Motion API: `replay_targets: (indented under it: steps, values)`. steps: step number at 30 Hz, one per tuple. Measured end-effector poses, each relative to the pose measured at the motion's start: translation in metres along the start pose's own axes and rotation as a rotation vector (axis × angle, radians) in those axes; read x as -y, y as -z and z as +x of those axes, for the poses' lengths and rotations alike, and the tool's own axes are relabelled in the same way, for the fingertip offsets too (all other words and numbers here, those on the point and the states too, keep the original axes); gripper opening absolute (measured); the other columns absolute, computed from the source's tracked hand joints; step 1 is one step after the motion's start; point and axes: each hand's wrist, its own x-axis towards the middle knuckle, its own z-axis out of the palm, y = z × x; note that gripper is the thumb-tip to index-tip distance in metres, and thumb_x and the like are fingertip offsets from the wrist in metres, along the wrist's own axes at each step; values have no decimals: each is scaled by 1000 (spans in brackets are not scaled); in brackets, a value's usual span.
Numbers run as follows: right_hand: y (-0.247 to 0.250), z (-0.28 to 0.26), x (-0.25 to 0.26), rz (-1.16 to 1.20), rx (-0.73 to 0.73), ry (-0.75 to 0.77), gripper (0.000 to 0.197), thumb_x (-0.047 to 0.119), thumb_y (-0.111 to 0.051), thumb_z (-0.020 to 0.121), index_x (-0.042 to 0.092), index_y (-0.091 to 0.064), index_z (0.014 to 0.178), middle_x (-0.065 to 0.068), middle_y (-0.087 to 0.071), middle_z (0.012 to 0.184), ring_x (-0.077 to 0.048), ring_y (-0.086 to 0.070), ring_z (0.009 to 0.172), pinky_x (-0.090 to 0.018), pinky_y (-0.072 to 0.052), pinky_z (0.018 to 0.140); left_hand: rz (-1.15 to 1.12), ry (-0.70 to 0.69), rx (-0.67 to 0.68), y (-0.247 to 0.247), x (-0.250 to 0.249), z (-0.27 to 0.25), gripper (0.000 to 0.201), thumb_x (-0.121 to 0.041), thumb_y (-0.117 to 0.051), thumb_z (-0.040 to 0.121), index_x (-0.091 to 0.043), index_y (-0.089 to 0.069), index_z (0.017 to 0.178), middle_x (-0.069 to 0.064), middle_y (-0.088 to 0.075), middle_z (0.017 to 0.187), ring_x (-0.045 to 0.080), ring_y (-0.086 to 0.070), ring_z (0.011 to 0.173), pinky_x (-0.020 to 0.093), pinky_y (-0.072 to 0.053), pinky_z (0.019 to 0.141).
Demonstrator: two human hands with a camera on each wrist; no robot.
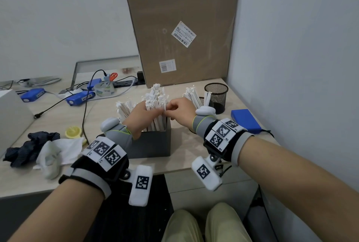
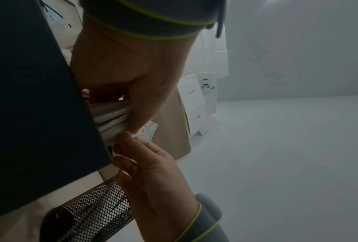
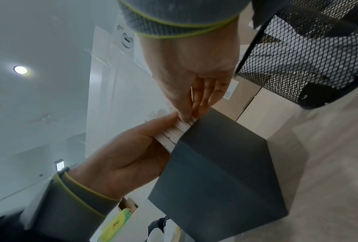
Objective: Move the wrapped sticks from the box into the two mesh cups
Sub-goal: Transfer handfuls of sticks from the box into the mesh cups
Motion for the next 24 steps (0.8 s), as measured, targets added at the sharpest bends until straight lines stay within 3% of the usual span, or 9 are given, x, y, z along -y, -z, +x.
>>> replay_targets:
  steps: [2, 4, 8, 10, 13, 17, 19, 24]
  values:
    - [-1, 1, 2, -11, -3, 4, 27, 12, -68, 76, 27, -59, 56, 12, -57, 57, -16, -59, 70, -37, -53, 79, -11, -23, 30, -1, 1, -1, 16, -13, -61, 90, -23, -61, 103, 2, -68, 105, 15, -63, 101, 33, -49, 94]
    - [-3, 2, 2, -6, 12, 4, 19, 10, -67, 74, 25, -67, 62, 8, -62, 60, -22, -65, 74, -42, -55, 81, -12, -20, 9, -1, 3, 0, 18, -17, -64, 88, -21, -58, 105, 2, -67, 107, 15, -63, 101, 36, -51, 95]
    - [-6, 2, 2, 144, 71, -27, 17, 3, -62, 76, 12, -76, 80, -12, -74, 80, -29, -71, 84, -45, -56, 87, -30, -57, 29, -2, 2, 0, 13, -16, -62, 91, -20, -62, 103, 3, -69, 106, 13, -65, 97, 36, -53, 93]
    - [-3, 1, 3, 231, 107, -57, 20, -2, -60, 80, 5, -75, 91, -19, -73, 89, -26, -70, 81, -41, -55, 90, -29, -52, 0, -2, 5, 2, 22, -17, -63, 90, -19, -61, 112, 5, -69, 111, 18, -65, 104, 41, -51, 96]
    - [2, 0, 4, 341, 163, -91, 23, -8, -56, 85, -2, -69, 103, -12, -69, 82, -13, -65, 68, -24, -56, 77, -13, -28, -67, -1, 10, 7, 23, -19, -64, 88, -20, -62, 111, 6, -69, 108, 21, -65, 103, 45, -51, 96]
    - [3, -2, 3, 408, 142, -106, 18, -5, -55, 87, 6, -67, 96, -3, -66, 75, -1, -63, 56, -15, -53, 64, -9, -64, -133, -5, 7, 7, 19, -16, -56, 91, -18, -61, 110, 6, -67, 106, 23, -64, 101, 42, -51, 94]
    - [4, -3, 6, 428, 112, -103, 15, -3, -56, 88, 7, -65, 94, -1, -66, 74, -1, -62, 56, -14, -51, 59, -9, -98, -142, -6, 2, 8, 16, -13, -53, 92, -16, -61, 105, 5, -67, 99, 20, -63, 94, 37, -50, 86]
    - [8, -3, 10, 528, 35, -169, 16, -3, -53, 87, 12, -58, 85, -4, -65, 74, -9, -62, 61, -17, -51, 59, -83, -116, -236, 2, -14, 14, 16, -7, -48, 90, -9, -56, 77, 6, -56, 69, 17, -51, 63, 30, -42, 64]
